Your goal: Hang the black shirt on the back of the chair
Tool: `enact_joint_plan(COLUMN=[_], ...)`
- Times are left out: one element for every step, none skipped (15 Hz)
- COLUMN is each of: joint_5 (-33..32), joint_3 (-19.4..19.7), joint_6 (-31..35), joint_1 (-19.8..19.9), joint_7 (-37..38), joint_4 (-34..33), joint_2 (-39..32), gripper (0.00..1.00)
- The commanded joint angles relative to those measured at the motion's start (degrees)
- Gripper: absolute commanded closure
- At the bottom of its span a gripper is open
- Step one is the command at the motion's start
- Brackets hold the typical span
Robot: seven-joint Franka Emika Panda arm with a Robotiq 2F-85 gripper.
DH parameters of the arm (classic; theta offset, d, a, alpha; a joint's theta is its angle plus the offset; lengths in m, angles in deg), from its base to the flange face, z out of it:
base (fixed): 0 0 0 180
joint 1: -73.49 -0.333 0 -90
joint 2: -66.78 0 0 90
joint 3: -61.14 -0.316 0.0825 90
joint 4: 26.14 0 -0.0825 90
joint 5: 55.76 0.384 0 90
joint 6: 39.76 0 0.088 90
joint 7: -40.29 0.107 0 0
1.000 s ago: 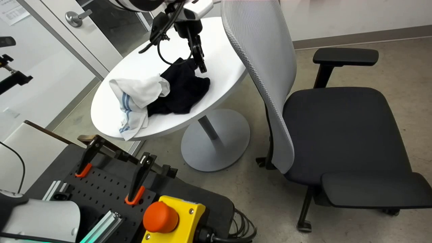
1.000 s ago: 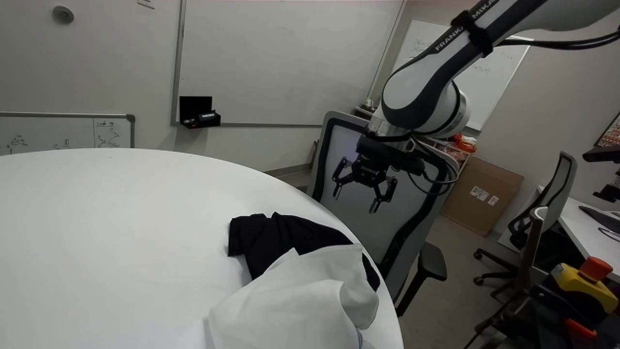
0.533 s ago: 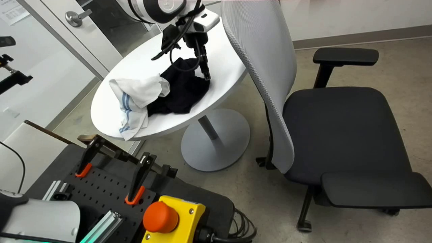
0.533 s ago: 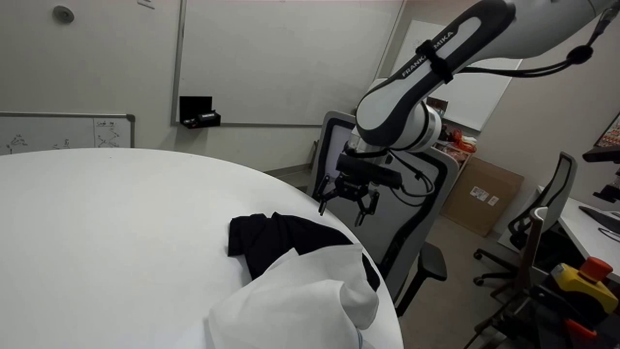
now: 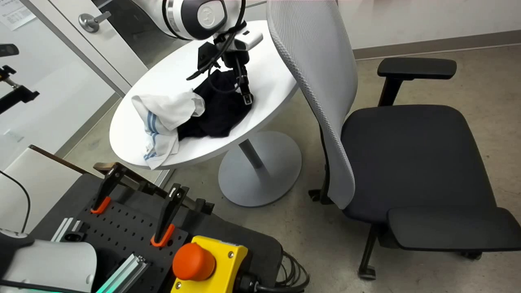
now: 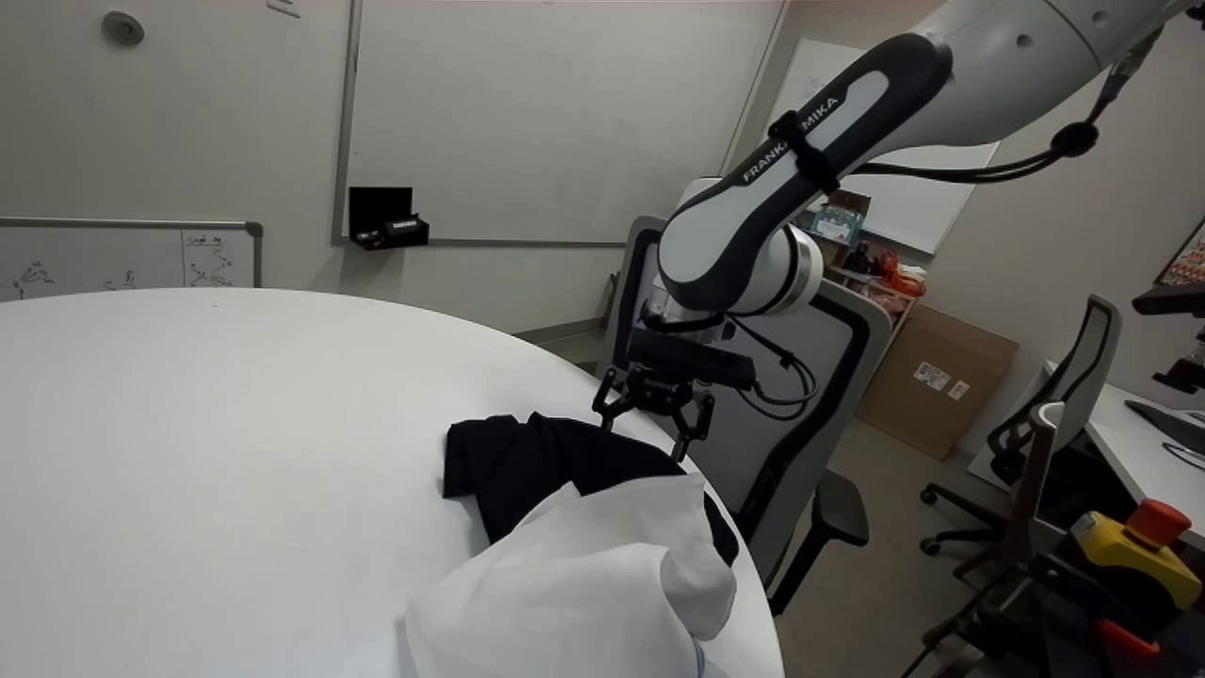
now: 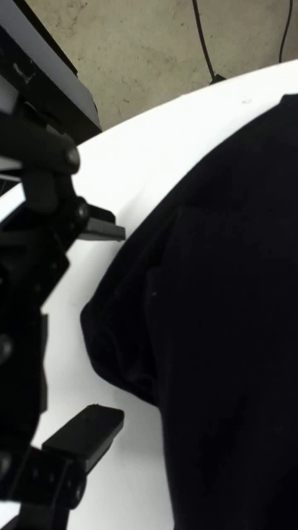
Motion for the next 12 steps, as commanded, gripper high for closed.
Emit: enact_joint_plan(joint_5=[0.02,0.04,0.00,-0.02,0.04,0.01,0.04,0.06,0.07,0.03,-0.06,-0.11], joint_3=[0.86,0.83,0.86,0.89,0.84,0.84,0.76,0.72,0.64,0.63,0.63,0.61], joint_6=[-2.35,-2.31,-2.42,-2.50,-2.60,-2.72,-2.80,-3.01,-3.23,-3.40,-3.64,-3.96], joint_1=[-1.07,-0.97,-0.97,-0.96,-0.92,-0.89,-0.88,-0.87,-0.84,-0.86,-0.88,-0.89], joint_7=[-0.25,-0.43,-0.46,-0.48,-0.52,-0.60,-0.65,-0.66,-0.74,-0.79,-0.91,-0.98], joint_4=[-3.74,-4.14,-4.45,-4.74,-4.93,-5.25,-5.46,-5.60,-5.77,-5.94,-6.05,-5.96], joint_2=[-2.57,-3.08,-3.40,-3.67,-3.86,-4.06,-4.07,-3.95,-3.88,-3.85,-3.75,-3.58], gripper=[0.01,0.06,0.26,0.29,0.37,0.44,0.54,0.61,0.68,0.77,0.83,0.92])
